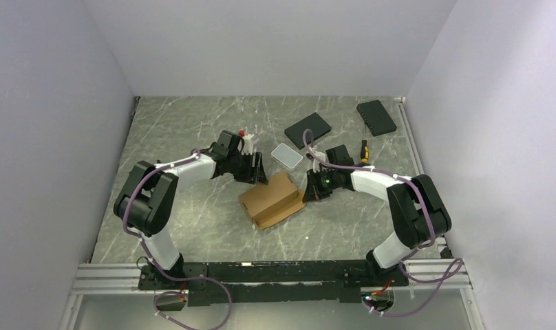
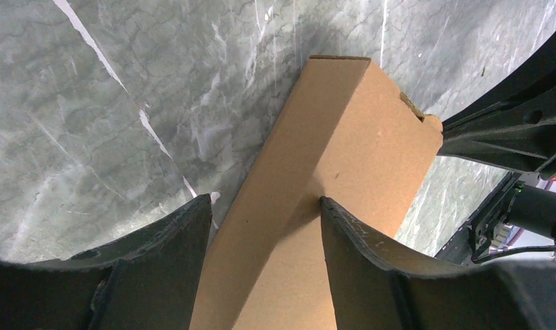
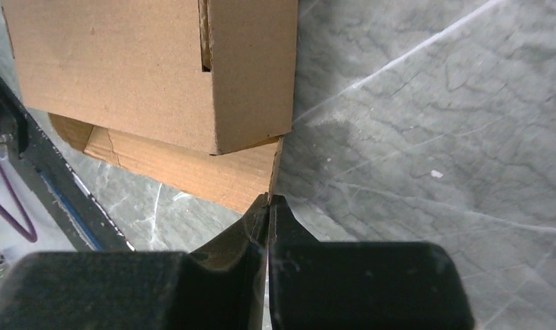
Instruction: Fold the paper box
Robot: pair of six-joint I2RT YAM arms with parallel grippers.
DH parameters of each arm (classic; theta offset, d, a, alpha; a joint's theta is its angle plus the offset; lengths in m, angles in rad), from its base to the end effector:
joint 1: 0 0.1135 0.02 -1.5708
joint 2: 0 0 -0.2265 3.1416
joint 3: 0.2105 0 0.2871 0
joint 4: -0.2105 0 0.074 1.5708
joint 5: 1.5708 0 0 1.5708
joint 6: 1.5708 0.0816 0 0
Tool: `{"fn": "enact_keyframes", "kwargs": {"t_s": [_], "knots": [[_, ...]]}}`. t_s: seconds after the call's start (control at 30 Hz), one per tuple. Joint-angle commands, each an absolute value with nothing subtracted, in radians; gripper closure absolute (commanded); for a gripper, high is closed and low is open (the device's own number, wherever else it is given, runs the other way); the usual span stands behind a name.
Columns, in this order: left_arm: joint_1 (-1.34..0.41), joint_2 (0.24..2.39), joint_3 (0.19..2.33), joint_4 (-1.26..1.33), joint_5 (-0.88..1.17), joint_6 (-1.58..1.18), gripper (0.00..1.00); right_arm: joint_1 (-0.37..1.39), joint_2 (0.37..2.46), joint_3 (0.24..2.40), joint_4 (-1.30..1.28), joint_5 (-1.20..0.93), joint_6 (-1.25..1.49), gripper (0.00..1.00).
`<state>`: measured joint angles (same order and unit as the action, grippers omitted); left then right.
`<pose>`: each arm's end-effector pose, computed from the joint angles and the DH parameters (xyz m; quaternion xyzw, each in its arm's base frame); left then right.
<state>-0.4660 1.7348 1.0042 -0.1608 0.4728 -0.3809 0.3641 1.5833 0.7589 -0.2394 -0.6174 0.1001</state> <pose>0.3391 -0.2121 0.0802 0.1170 0.9125 -0.3344 0.2046 0.2876 0.1601 0.0517 -0.1969 0.9042 0.3412 0.1649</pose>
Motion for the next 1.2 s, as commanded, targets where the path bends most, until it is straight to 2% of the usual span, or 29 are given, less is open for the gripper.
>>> {"fn": "enact_keyframes", "kwargs": {"t_s": [0.0, 0.53, 1.17], "knots": [[-0.465, 1.746, 1.001, -0.121, 0.5, -0.405, 0.37, 0.374, 1.532, 0.818, -0.257, -0.536, 0.052, 0.95], [-0.466, 1.767, 0.985, -0.094, 0.555, -0.448, 0.43, 0.477, 1.588, 0.915, -0.344, -0.336, -0.069, 0.97], [-0.474, 1.788, 0.995, -0.12, 0.565, -0.454, 0.46, 0.554, 1.604, 0.937, -0.37, -0.236, -0.141, 0.97]]}}
